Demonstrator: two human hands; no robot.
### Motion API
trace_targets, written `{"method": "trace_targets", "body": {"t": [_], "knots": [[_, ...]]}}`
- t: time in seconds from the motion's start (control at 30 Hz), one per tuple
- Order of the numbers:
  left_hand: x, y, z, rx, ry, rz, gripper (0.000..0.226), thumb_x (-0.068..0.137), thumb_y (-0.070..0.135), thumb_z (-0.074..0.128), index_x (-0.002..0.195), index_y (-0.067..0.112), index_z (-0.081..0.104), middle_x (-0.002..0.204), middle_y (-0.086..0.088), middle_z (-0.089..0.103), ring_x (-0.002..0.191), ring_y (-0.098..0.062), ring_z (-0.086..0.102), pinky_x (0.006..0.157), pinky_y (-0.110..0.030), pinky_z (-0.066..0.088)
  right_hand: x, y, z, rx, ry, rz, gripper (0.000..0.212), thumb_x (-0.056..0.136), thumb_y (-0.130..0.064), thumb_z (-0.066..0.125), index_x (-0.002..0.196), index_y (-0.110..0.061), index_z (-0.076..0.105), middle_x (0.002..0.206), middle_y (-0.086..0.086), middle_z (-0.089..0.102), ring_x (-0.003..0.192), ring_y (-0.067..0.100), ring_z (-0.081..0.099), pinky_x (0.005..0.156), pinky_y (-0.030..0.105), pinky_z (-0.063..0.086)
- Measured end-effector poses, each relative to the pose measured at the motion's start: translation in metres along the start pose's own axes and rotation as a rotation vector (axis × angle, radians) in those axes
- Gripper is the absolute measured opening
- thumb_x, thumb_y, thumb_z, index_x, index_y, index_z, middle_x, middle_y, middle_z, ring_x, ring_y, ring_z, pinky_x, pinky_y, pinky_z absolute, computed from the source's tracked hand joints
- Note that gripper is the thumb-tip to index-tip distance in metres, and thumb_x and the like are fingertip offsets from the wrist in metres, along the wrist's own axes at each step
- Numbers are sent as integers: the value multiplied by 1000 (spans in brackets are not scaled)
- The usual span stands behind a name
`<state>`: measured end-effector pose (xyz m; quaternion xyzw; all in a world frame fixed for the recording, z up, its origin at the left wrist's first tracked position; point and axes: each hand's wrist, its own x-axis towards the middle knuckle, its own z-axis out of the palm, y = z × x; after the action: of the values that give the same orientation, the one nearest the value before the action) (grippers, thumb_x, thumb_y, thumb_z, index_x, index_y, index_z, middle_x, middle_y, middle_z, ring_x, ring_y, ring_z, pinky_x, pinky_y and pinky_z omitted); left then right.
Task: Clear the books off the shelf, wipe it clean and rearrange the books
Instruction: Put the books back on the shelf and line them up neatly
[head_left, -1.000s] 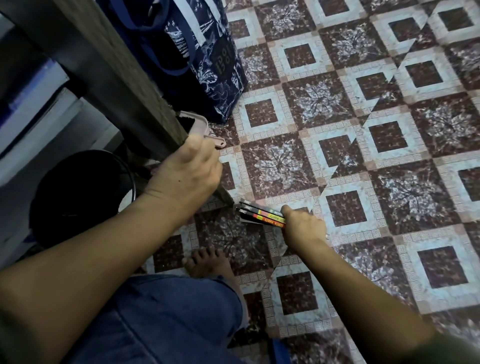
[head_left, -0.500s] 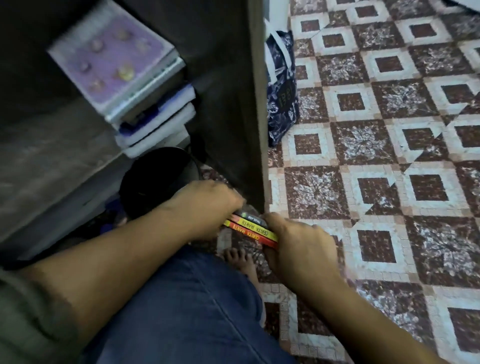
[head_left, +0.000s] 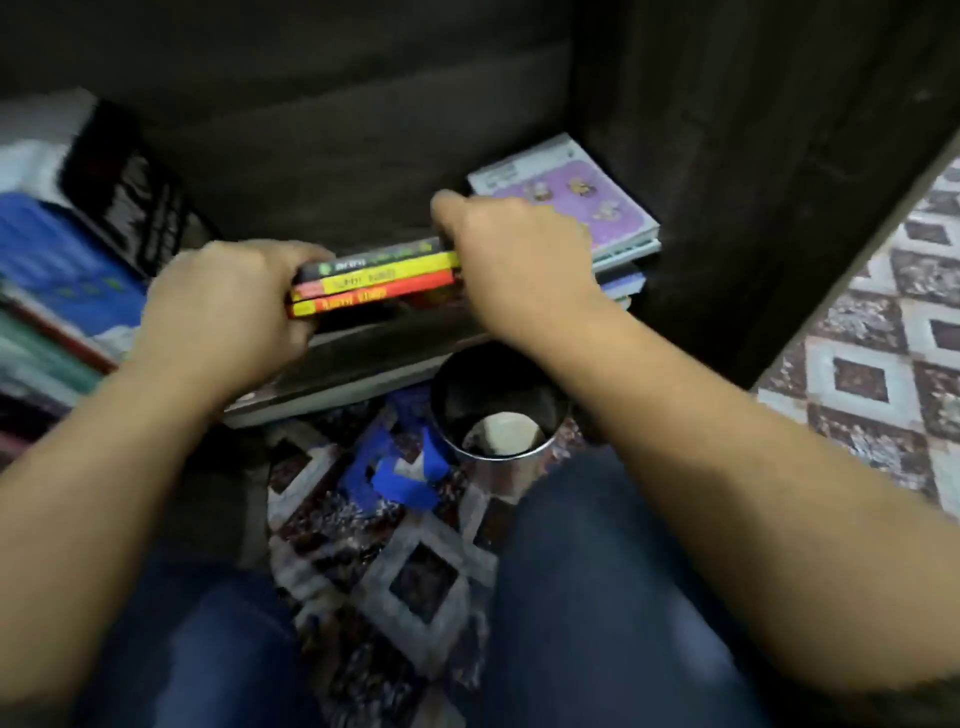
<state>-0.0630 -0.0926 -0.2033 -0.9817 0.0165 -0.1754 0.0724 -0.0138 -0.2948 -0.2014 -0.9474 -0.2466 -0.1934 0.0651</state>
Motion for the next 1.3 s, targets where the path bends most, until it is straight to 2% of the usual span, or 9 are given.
{"method": "trace_targets", "body": {"t": [0.23,0.37,0.43,0.6,0.7,0.83,0.93,1.13,1.3], "knots": [[6,-24,95,2,-93,-104,47,76,12,65,121,27,61,110,-10,68,96,-35,65,74,-41,53,37,-14,104,-85,-17,-128,36,87,-11,30,110,-14,58,88,14,68,82,35,66,62,38,43],[-5,-17,151,-47,-297,-28,55,87,16,60,139,28,46,138,-3,52,122,-29,53,95,-43,49,30,-6,144,-92,-389,-138,33,96,-9,40,128,-18,41,119,10,59,110,33,58,76,40,47],[-3,-20,159,-86,-284,-31,64,88,18,64,146,26,38,148,1,41,133,-26,41,107,-40,40,35,-7,149,-25,-415,-82,38,93,-11,50,129,-17,38,127,10,51,120,32,48,86,43,47],[10,-43,167,-201,-272,40,83,79,60,65,148,23,36,150,0,38,138,-23,35,111,-35,30,50,-7,148,36,-546,-54,95,59,-44,87,133,-17,34,134,7,41,128,29,33,92,43,44],[15,-44,165,-373,-397,-14,95,75,53,73,151,20,28,157,-3,25,145,-23,20,116,-36,18,55,-7,155,11,-528,-28,99,56,-48,88,132,-20,32,135,7,38,128,31,31,91,45,45],[16,-45,146,-271,-569,-21,97,77,45,75,153,23,19,160,-3,16,146,-26,16,118,-42,20,62,-12,155,63,-584,83,104,51,-47,92,130,-22,29,135,12,35,124,40,38,98,51,40],[17,-52,106,-114,-415,-33,85,81,50,70,150,23,28,156,-4,29,142,-26,28,116,-42,23,66,-24,150,110,-667,143,113,46,-54,91,133,-23,25,142,15,29,126,44,40,103,55,37],[-2,-90,21,-53,355,-195,49,79,29,75,124,14,62,140,-14,49,137,-39,29,111,-58,25,68,-38,148,50,-772,76,103,70,-63,73,149,-48,9,160,11,-3,138,48,18,110,55,28],[-16,-119,13,-40,362,-485,66,84,33,68,139,10,41,145,-20,35,139,-39,24,116,-60,10,67,-43,143,39,-802,14,85,83,-49,69,147,-55,13,160,5,2,136,42,19,107,50,32]]}}
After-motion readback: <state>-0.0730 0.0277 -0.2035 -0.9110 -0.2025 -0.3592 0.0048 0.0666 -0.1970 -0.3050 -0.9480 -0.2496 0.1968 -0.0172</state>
